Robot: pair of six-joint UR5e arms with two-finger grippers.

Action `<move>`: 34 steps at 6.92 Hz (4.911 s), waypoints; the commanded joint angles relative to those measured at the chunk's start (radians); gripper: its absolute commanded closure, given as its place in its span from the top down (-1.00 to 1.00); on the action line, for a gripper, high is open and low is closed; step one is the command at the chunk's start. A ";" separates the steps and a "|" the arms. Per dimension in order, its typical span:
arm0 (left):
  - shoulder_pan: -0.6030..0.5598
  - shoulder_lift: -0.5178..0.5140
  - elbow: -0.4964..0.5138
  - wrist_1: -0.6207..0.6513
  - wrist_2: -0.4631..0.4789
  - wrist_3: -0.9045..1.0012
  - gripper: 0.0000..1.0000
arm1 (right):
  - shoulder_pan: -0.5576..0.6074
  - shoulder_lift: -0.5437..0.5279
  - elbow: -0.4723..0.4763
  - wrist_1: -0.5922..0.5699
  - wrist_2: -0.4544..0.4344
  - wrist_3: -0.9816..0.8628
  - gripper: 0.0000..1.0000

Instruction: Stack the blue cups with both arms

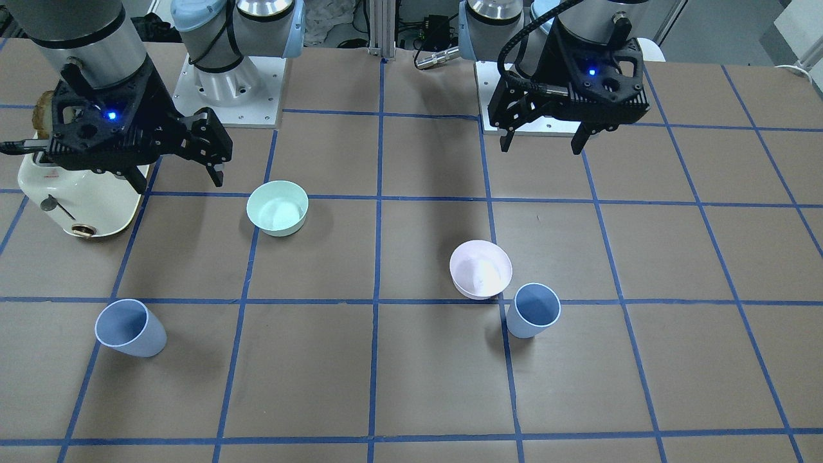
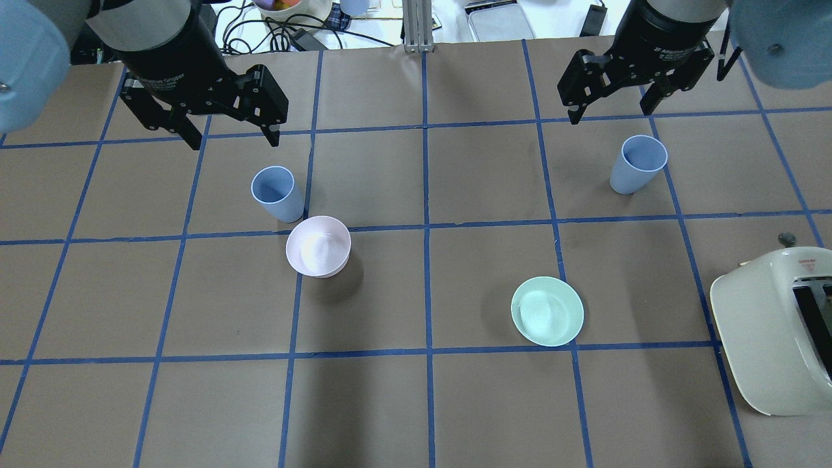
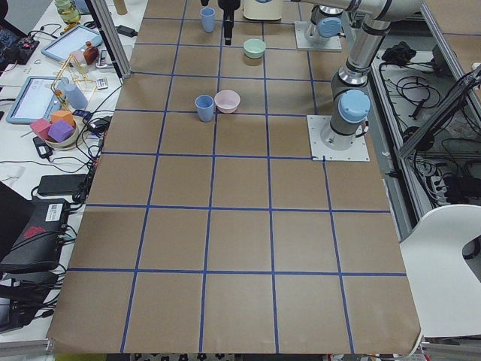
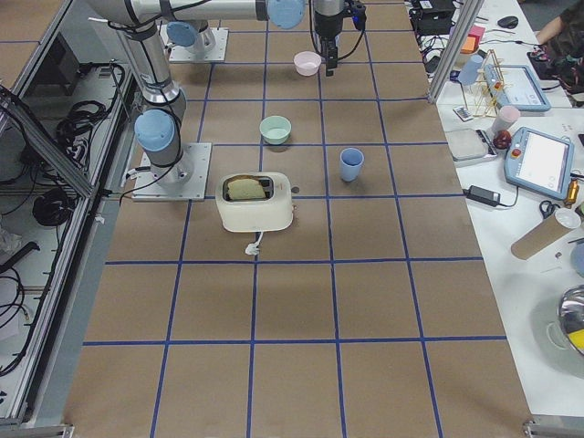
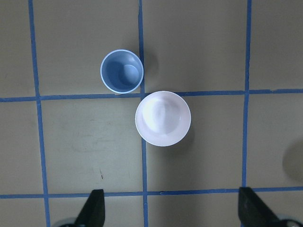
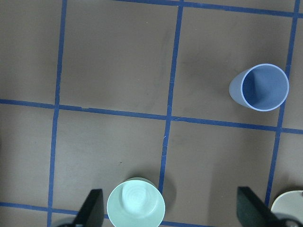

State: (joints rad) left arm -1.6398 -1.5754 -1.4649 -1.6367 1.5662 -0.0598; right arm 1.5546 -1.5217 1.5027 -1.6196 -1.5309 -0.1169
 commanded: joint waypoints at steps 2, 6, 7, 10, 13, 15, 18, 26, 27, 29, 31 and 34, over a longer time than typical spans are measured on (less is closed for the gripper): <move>0.000 0.000 0.001 0.000 -0.002 -0.002 1.00 | -0.007 -0.003 -0.001 0.000 -0.003 0.017 1.00; 0.037 -0.032 0.011 0.005 -0.014 -0.003 1.00 | -0.008 -0.002 0.004 -0.002 -0.002 0.017 1.00; 0.069 -0.088 -0.003 0.047 -0.021 -0.005 1.00 | -0.008 0.000 0.005 -0.003 -0.002 0.016 1.00; 0.071 -0.315 -0.008 0.147 -0.023 -0.015 1.00 | -0.008 0.000 0.007 -0.006 -0.002 0.014 1.00; 0.066 -0.412 -0.136 0.375 -0.020 -0.002 0.74 | -0.008 0.000 0.007 -0.005 -0.005 0.014 1.00; 0.064 -0.428 -0.173 0.474 -0.014 0.000 -0.29 | -0.008 0.000 0.007 -0.006 -0.005 0.014 1.00; 0.055 -0.420 -0.166 0.480 -0.021 -0.003 -1.00 | -0.008 0.000 0.008 -0.006 -0.003 0.013 1.00; -0.264 -0.779 0.442 0.356 -0.066 -0.449 -1.00 | -0.011 0.000 0.008 -0.003 -0.011 0.008 1.00; -0.270 -0.794 0.442 0.357 -0.017 -0.448 -0.42 | -0.011 0.000 0.008 -0.005 -0.011 0.007 1.00; -0.272 -0.798 0.449 0.359 -0.005 -0.430 1.00 | -0.011 0.000 0.008 -0.002 -0.012 0.006 1.00; -0.267 -0.676 0.500 0.263 -0.014 -0.391 1.00 | -0.019 -0.002 0.007 0.004 -0.012 0.003 1.00; -0.250 -0.498 0.488 0.031 -0.015 -0.111 1.00 | -0.129 0.160 0.002 -0.116 -0.018 -0.068 1.00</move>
State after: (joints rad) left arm -1.8984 -2.1521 -0.9663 -1.5143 1.5513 -0.2544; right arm 1.4738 -1.4409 1.5084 -1.6545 -1.5406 -0.1416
